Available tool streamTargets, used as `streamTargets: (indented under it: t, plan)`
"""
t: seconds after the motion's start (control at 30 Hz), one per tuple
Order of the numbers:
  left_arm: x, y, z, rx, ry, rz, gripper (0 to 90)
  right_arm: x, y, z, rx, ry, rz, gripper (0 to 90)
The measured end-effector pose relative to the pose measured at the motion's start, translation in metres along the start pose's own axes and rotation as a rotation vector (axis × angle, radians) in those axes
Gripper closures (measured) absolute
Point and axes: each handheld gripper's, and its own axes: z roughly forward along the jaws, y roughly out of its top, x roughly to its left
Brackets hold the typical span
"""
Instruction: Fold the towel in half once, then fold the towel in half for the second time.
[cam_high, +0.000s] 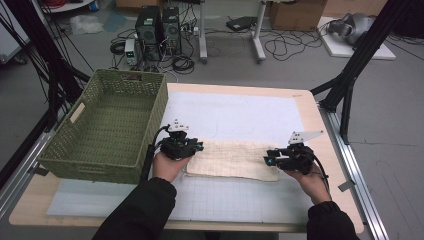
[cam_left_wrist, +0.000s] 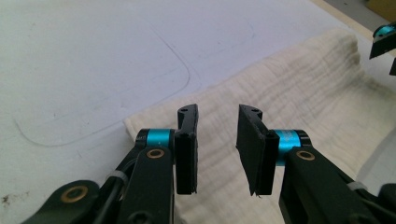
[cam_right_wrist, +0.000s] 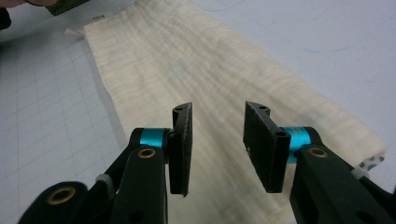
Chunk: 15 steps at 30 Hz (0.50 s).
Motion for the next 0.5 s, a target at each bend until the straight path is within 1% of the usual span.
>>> streamTargets:
  t: [0.07, 0.1, 0.17, 0.2, 0.27, 0.33, 0.37, 0.4, 0.43, 0.47, 0.5]
  plan:
    - [0.000, 0.003, 0.000, -0.005, 0.002, 0.001, 68.4, -0.001, 0.001, 0.000, 0.004, 0.001, -0.006, 62.4]
    - [0.000, 0.005, 0.000, -0.008, 0.007, 0.000, 68.5, 0.000, 0.002, 0.000, 0.007, 0.005, 0.001, 63.3]
    - [0.000, 0.009, 0.001, -0.010, 0.014, 0.009, 69.3, -0.001, 0.005, 0.001, 0.009, 0.010, -0.006, 65.0]
    - [0.000, 0.010, 0.002, -0.013, 0.012, 0.002, 69.7, -0.002, 0.008, 0.002, 0.011, 0.011, -0.007, 65.9]
    - [0.001, 0.014, 0.005, 0.000, 0.024, 0.011, 71.1, -0.005, 0.014, 0.005, 0.015, 0.001, -0.010, 69.0]
    - [0.003, 0.017, 0.009, -0.011, 0.034, 0.001, 73.1, -0.009, 0.020, 0.009, 0.028, -0.006, -0.002, 71.2]
    - [0.003, 0.018, 0.013, -0.012, 0.040, -0.004, 75.3, -0.012, 0.024, 0.011, 0.031, -0.008, -0.001, 74.0]
    - [0.005, 0.018, 0.016, 0.000, 0.051, -0.003, 77.4, -0.015, 0.026, 0.014, 0.029, -0.017, 0.001, 76.4]
    - [0.006, 0.018, 0.020, 0.013, 0.058, 0.001, 78.9, -0.018, 0.029, 0.017, 0.033, -0.020, 0.018, 79.7]
    - [0.008, 0.017, 0.024, 0.019, 0.067, -0.005, 80.4, -0.021, 0.030, 0.020, 0.039, -0.025, 0.018, 82.0]
    - [0.010, 0.015, 0.027, 0.030, 0.072, -0.009, 82.0, -0.024, 0.031, 0.023, 0.054, -0.040, 0.025, 83.4]
